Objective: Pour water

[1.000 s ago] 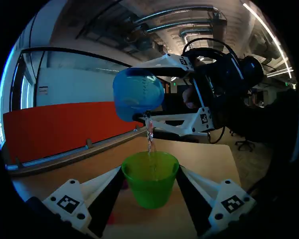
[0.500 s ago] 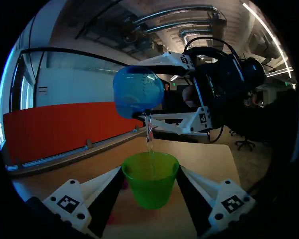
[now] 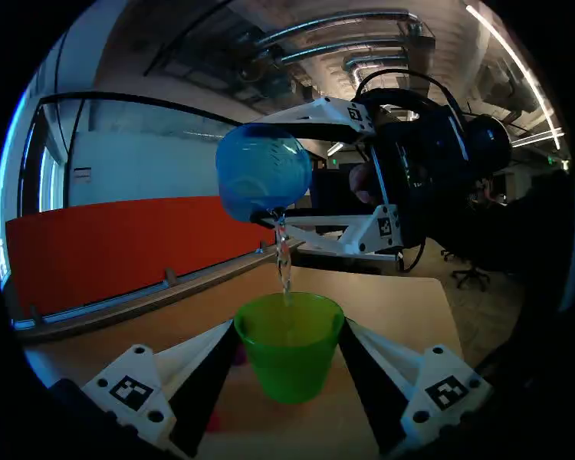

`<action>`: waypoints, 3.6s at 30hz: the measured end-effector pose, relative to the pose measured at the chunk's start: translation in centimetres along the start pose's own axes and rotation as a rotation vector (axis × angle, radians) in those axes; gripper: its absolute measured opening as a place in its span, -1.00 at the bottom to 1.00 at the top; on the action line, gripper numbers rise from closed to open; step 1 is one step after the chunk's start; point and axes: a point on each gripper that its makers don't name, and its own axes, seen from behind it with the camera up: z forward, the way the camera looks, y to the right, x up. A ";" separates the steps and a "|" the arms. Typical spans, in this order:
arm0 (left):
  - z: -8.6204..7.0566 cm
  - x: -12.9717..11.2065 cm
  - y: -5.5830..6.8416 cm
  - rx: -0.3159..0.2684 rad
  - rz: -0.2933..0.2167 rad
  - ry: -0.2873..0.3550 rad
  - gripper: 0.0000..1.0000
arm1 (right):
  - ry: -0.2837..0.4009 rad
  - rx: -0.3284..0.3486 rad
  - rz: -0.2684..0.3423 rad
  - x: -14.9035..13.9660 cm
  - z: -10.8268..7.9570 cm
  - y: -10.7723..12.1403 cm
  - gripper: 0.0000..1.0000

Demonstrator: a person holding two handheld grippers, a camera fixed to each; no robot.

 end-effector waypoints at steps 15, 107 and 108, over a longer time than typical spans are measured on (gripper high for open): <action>0.0 -0.1 0.0 -0.002 0.002 -0.003 0.75 | -0.008 -0.010 -0.054 -0.2 0.2 0.5 0.86; 0.4 1.0 -0.4 0.006 -0.021 0.042 0.75 | -0.001 -0.027 -0.352 1.2 1.3 2.2 0.85; 0.4 1.0 -0.3 0.006 -0.021 0.042 0.75 | 0.000 -0.027 -0.343 1.2 1.2 2.2 0.85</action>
